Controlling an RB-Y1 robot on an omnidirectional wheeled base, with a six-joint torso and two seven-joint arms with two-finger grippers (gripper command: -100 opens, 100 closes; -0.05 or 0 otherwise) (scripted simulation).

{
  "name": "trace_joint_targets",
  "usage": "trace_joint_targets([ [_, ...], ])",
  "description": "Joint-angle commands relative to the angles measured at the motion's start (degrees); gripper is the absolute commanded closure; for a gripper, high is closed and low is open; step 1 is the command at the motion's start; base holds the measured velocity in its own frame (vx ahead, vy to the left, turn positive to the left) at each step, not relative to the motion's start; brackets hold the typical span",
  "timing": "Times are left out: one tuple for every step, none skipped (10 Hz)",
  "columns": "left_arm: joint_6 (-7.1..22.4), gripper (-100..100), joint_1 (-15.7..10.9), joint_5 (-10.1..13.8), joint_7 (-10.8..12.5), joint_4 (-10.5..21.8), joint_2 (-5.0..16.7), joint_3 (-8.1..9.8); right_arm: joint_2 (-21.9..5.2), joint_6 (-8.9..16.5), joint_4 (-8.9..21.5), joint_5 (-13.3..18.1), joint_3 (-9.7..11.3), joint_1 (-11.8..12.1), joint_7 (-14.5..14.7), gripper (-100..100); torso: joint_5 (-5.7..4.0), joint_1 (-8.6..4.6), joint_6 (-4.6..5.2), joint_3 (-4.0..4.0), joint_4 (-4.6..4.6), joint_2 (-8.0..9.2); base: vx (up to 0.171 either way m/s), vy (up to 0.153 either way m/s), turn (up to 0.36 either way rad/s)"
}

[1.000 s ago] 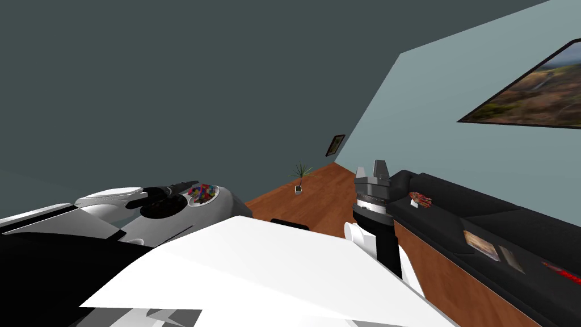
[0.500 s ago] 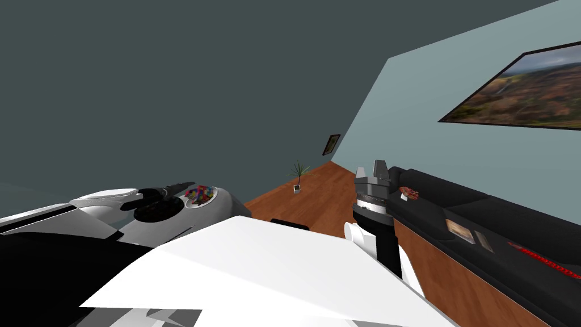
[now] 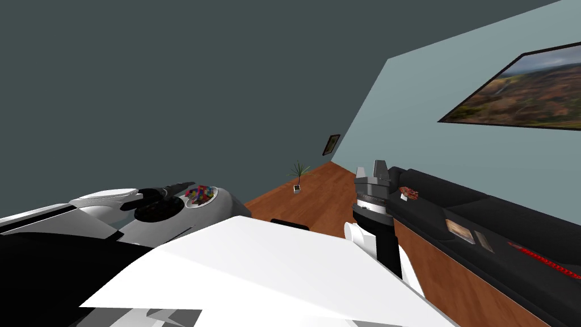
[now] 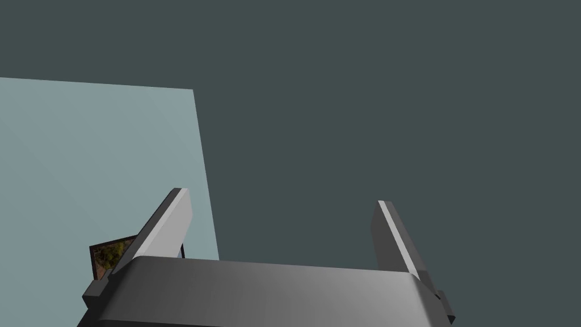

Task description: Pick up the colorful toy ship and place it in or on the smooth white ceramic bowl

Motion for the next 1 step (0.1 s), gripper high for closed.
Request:
trace_joint_targets([
  [0.0,0,0.0,0.0,0.0,0.0,0.0,0.0,0.0,0.0,0.0,0.0,0.0,0.0,0.0,0,0.0,0.0,0.0,0.0,0.0,0.0,0.0,0.0,0.0],
])
